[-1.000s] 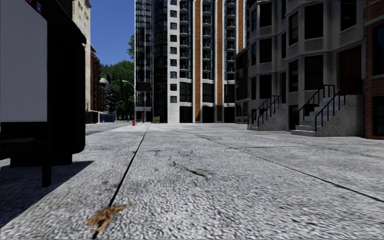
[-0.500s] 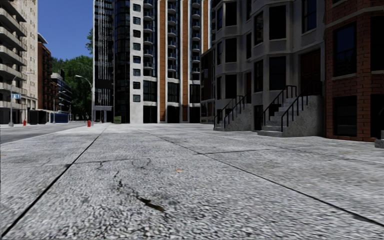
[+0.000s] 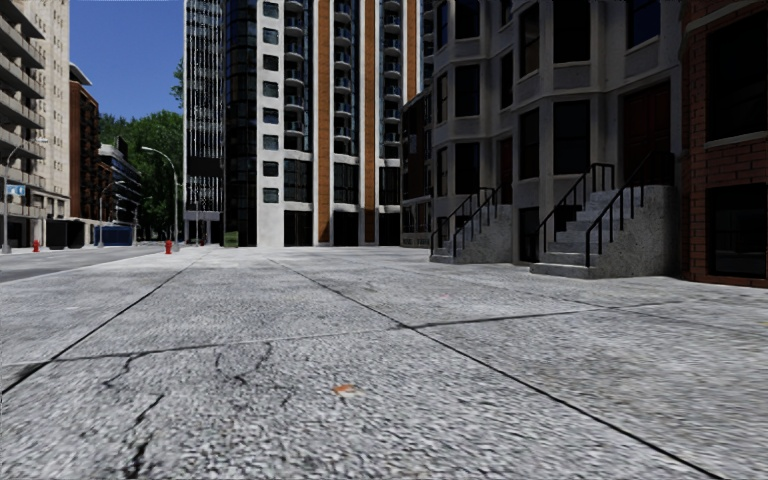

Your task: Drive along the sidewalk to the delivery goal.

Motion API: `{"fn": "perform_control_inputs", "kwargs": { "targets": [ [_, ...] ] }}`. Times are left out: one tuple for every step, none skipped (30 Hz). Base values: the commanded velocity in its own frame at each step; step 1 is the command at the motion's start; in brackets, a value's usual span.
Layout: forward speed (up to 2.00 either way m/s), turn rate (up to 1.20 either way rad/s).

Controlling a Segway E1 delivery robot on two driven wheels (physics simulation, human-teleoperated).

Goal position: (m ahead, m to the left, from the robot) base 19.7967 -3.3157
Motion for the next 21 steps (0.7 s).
{"fn": "perform_control_inputs", "kwargs": {
  "targets": [
    [2.00,0.00],
    [2.00,0.00],
    [2.00,0.00],
    [2.00,0.00],
    [2.00,0.00],
    [2.00,0.00],
    [2.00,0.00],
    [2.00,0.00],
    [2.00,0.00],
    [2.00,0.00],
    [2.00,0.00],
    [2.00,0.00],
    [2.00,0.00],
    [2.00,0.00],
    [2.00,0.00],
    [2.00,0.00],
    [2.00,0.00],
    [2.00,0.00],
    [2.00,0.00],
    [2.00,0.00],
    [2.00,0.00]
  ]
}}
